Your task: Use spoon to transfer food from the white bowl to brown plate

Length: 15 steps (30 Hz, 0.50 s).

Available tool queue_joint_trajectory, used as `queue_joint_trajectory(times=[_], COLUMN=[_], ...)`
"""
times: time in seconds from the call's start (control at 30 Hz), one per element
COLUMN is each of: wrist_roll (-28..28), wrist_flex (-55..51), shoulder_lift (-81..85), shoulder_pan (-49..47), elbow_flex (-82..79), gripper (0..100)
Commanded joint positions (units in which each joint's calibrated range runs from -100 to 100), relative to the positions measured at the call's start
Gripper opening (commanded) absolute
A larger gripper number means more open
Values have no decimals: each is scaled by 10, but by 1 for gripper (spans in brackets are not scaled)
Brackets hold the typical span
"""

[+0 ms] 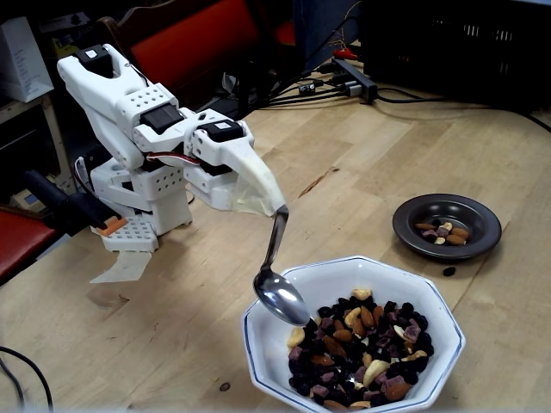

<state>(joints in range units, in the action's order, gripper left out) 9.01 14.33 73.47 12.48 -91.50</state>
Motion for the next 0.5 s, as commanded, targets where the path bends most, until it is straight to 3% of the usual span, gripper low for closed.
queue_joint_trajectory(times=[0.0, 0.47], wrist_roll=[17, 21], wrist_flex=[7, 15], shoulder_lift=[-10, -206], shoulder_pan=[-5, -6], elbow_flex=[17, 151], gripper=[4, 4])
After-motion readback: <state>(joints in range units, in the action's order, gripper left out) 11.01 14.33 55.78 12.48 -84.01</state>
